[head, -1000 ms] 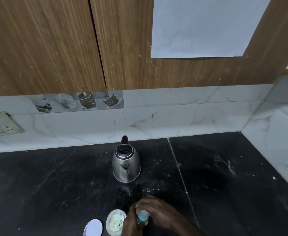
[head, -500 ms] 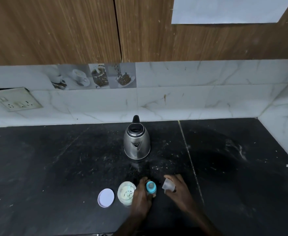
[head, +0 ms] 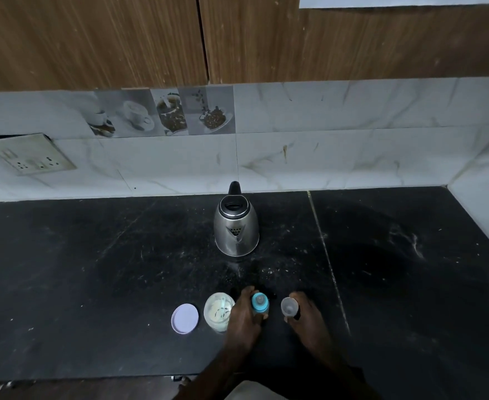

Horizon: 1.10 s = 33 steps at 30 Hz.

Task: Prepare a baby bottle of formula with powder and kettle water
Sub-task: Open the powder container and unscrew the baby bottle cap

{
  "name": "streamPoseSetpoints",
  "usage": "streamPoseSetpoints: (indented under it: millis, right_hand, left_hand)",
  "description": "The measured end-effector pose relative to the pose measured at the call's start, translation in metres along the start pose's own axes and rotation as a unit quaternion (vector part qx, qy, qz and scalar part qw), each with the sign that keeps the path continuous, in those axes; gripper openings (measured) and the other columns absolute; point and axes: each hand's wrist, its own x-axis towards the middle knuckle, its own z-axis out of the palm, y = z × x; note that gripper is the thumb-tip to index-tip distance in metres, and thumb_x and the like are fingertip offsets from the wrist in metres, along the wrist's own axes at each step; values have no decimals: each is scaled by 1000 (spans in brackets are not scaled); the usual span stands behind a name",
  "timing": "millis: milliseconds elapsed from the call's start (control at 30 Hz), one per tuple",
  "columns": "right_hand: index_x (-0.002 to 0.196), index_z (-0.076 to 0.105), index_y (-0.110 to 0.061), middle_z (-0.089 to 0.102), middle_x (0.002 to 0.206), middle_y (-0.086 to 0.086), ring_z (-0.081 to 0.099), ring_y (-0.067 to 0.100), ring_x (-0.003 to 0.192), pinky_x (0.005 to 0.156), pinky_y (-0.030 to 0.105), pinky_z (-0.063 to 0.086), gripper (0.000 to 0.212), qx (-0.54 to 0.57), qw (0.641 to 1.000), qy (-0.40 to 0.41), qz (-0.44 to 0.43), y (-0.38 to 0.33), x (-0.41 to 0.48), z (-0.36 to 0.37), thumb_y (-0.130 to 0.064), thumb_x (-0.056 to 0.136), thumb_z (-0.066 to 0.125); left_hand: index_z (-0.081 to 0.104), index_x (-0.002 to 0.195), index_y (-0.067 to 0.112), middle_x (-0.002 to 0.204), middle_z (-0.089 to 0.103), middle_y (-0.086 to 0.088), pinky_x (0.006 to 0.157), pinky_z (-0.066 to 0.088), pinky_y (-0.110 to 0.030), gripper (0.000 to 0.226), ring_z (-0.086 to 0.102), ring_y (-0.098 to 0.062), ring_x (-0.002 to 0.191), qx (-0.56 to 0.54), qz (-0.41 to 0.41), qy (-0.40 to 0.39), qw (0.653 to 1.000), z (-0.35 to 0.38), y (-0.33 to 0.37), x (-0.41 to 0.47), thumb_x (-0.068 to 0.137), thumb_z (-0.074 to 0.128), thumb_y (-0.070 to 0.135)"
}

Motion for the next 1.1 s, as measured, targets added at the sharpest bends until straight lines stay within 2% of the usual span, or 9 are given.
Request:
streamPoseSetpoints:
  millis: [100, 233, 367, 533, 667, 800, 867, 933, 1100]
  right_hand:
    - [110, 57, -41, 62, 103, -19, 62, 2, 99, 85, 29, 53, 34, -21, 1000, 11, -8, 1, 0, 3, -30, 84, 76]
    - [149, 50, -28, 54, 147, -8, 51, 17, 136, 114, 32, 41, 77, -77, 996, -8, -32, 2, 2, 9, -17, 80, 83]
    - [158, 41, -22, 39, 162, -5, 37, 18, 147, 116, 37, 35, 97, -109, 988, 84, -75, -23, -11, 9, 0, 70, 77]
    - [135, 63, -22, 62, 130, -3, 59, 18, 119, 98, 37, 53, 66, -144, 974, 82, -155, -73, -20, 19, -31, 71, 77]
    - [106, 72, -13, 67, 101, 3, 69, 22, 89, 75, 33, 60, 41, -218, 962, 17, -164, -95, -14, 28, -29, 70, 85]
    - [68, 77, -13, 64, 65, 3, 63, 15, 56, 47, 23, 51, 48, -339, 916, -2, -215, -113, -6, 17, -31, 31, 102]
    - [70, 79, -12, 67, 68, 4, 67, 16, 60, 51, 23, 51, 45, -361, 905, 7, -225, -109, 0, 13, -31, 36, 102]
    - [93, 79, -7, 70, 89, 10, 72, 25, 80, 66, 30, 57, 33, -337, 917, -49, -209, -101, 4, 10, -22, 67, 92]
    - [105, 73, -7, 65, 101, 7, 70, 26, 88, 74, 36, 62, 36, -303, 916, -119, -235, -89, 18, 6, -25, 74, 82]
  left_hand:
    - [51, 140, 19, 118, 67, 14, 90, 40, -6, 59, 62, -2, 107, -6, -8, -5, 1000, -1, 2, -2, 85, 74, 19]
    - [51, 139, 22, 118, 67, 16, 92, 48, -19, 57, 64, -2, 108, -7, 1, 4, 1000, 1, 0, -4, 86, 74, 20]
    - [50, 141, 20, 126, 67, 11, 97, 50, -26, 62, 63, -6, 114, 0, 21, 2, 1000, 3, -6, -1, 84, 76, 22]
    - [54, 134, 20, 122, 67, 13, 93, 53, -26, 48, 65, 0, 110, -19, 47, 17, 999, 1, -4, -4, 89, 73, 21]
    - [53, 138, 14, 124, 67, 10, 91, 42, -5, 53, 63, 5, 110, -17, 70, -2, 997, -1, -5, -5, 91, 75, 23]
    - [54, 139, 12, 127, 67, 4, 92, 44, -11, 55, 65, -9, 111, -3, 80, -3, 997, 0, -10, 0, 88, 74, 13]
    - [54, 138, 9, 124, 67, 2, 92, 47, -14, 56, 66, -11, 109, -2, 84, -4, 996, 2, -10, 0, 84, 71, 6]
    - [54, 137, 7, 122, 67, 1, 91, 43, -8, 57, 65, -10, 107, 3, 87, 0, 996, 2, -9, 0, 82, 68, 2]
    - [51, 140, 9, 124, 66, 3, 95, 40, -7, 54, 63, -6, 110, -7, 95, 6, 995, 5, -14, -1, 88, 67, 7]
